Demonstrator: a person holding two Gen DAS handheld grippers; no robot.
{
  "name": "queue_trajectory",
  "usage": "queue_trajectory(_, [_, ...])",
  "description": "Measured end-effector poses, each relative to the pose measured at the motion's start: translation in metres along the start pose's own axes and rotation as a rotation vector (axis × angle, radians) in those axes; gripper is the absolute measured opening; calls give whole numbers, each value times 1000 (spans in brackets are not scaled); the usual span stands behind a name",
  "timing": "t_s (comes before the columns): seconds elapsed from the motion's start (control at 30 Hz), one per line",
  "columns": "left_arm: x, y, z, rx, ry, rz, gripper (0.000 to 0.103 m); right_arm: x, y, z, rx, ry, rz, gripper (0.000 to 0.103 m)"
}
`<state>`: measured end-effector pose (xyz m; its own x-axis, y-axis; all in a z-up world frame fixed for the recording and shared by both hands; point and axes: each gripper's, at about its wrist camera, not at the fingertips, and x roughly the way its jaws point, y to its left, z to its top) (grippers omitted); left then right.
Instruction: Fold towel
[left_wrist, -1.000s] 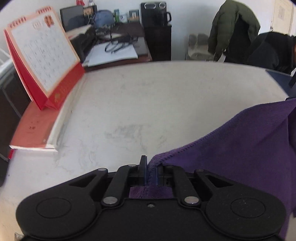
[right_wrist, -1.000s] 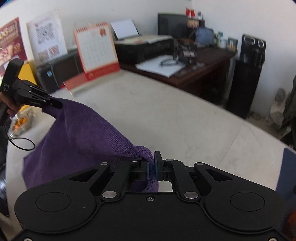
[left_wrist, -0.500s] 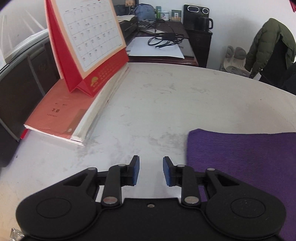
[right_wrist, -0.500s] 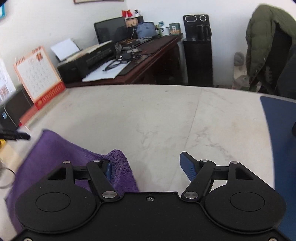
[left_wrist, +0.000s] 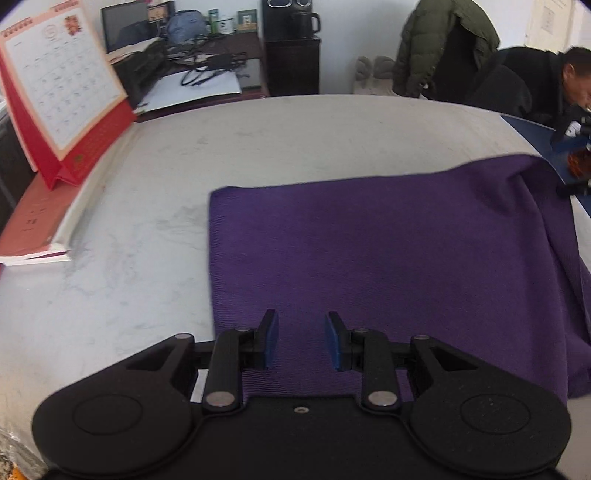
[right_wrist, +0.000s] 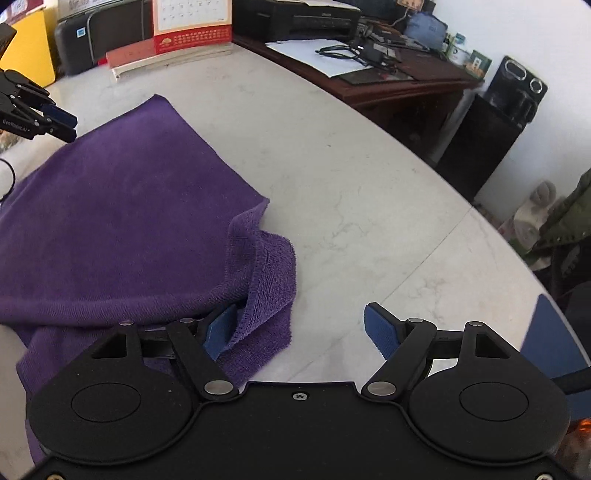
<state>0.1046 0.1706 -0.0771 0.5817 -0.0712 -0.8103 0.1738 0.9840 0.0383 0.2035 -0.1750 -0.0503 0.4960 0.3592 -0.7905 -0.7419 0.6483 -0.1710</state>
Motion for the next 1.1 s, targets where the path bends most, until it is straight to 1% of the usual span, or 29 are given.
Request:
queue_trajectory(0.03, [2,-2,-4,-2,-11,4,26,-12,1,0,12,-36,-20,79])
queue_trajectory(0.07, [5,-5,-9,-5,-21,9,28,-30,0,-1,51,-96,-38,82])
queue_trajectory(0.13, [5,-2,-16,-38,-34,7,29,-60,-1,-6,160,-209,-40,88])
queue_trajectory(0.17, [5,2,-19,-58,-36,4,30,-80,-3,-13,251,-282,-26,91])
queue_trajectory(0.2, [4,4,-21,-56,-35,6,31,-96,-4,-20,330,-341,-11,93])
queue_trajectory(0.27, [1,11,-24,-34,-19,32,33,-119,-2,-39,464,-421,40,95])
queue_trajectory(0.3, [0,14,-24,-24,-8,47,33,-128,0,-51,518,-442,58,95])
queue_trajectory(0.37, [-2,21,-25,5,9,96,35,-134,0,-67,577,-425,61,95])
queue_trajectory(0.43, [-3,27,-26,39,26,164,36,-134,3,-84,618,-377,64,95])
queue_trajectory(0.5, [-3,33,-23,72,77,287,35,-129,13,-98,622,-333,79,95])
queue_trajectory(0.53, [-4,33,-22,80,93,336,32,-126,20,-102,605,-316,90,94])
queue_trajectory(0.57, [-9,32,-21,86,93,377,32,-123,32,-104,580,-296,97,94])
queue_trajectory(0.6, [-15,29,-19,80,74,368,32,-120,44,-105,556,-277,104,93])
queue_trajectory(0.67, [-32,13,-17,48,28,279,32,-112,74,-104,470,-237,123,91])
queue_trajectory(0.7, [-36,1,-18,56,19,242,32,-108,87,-101,424,-224,123,91])
queue_trajectory(0.77, [-40,-31,-21,98,13,164,33,-101,114,-96,310,-188,114,83])
queue_trajectory(0.8, [-39,-43,-24,122,16,137,33,-98,126,-95,256,-167,108,82])
queue_trajectory(0.83, [-36,-60,-28,154,20,102,33,-94,135,-95,221,-149,102,75])
queue_trajectory(0.87, [-31,-74,-32,177,26,87,33,-92,141,-95,196,-133,99,69])
queue_trajectory(0.9, [-26,-82,-35,190,33,90,33,-91,145,-95,189,-125,100,66])
queue_trajectory(0.93, [-21,-92,-39,203,32,105,33,-91,147,-94,186,-115,100,57])
queue_trajectory(0.97, [-20,-98,-43,207,1,126,33,-87,149,-95,179,-97,97,51])
queue_trajectory(1.03, [-18,-97,-45,187,-4,134,33,-81,153,-96,147,-45,94,49])
queue_trajectory(1.1, [-17,-92,-44,149,0,123,33,-78,157,-100,125,-11,93,45])
